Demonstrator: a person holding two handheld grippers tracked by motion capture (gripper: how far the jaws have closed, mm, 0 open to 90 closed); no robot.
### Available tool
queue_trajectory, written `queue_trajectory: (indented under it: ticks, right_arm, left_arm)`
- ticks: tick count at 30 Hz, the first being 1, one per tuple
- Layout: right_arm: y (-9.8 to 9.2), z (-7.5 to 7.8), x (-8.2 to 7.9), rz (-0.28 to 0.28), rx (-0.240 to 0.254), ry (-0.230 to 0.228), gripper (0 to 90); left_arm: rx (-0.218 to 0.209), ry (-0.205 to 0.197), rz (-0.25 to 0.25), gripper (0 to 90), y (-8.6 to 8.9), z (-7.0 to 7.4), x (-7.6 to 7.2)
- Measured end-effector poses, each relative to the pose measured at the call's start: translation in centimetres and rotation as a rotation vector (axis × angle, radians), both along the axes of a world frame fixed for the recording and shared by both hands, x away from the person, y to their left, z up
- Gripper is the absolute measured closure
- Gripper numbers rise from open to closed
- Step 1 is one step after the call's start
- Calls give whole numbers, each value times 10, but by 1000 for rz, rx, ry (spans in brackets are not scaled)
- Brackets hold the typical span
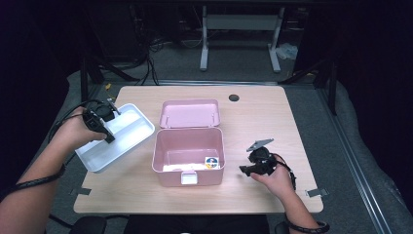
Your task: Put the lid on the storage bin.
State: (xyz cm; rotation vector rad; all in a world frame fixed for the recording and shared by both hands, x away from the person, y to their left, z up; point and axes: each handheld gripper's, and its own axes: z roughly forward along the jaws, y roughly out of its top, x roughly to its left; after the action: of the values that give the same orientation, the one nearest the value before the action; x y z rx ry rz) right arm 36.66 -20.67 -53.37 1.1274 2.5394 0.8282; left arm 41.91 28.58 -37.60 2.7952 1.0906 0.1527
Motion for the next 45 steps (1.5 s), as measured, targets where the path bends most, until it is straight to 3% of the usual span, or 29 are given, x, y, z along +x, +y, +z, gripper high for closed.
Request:
queue_trajectory:
  ticks: [5,15,29,36,45]
  right_arm:
    - [0,0,0,11,-12,13,436]
    - [1,-2,0,13,9,4,436]
    - [1,-3,0,16,-2,4,440]
    - [1,-3,0,18,-1,3,442]
    - [0,-3,0,16,-3,0,442]
  left_arm:
    - [5,-3,-40,891,-11,9,-2]
    - [2,-17,-131,892,-44,26,-3]
    - [-19,-42,-325,892,-120,20,6]
    - [24,-54,-438,892,-148,18,6]
    - [24,-50,-520,892,-172,10,4]
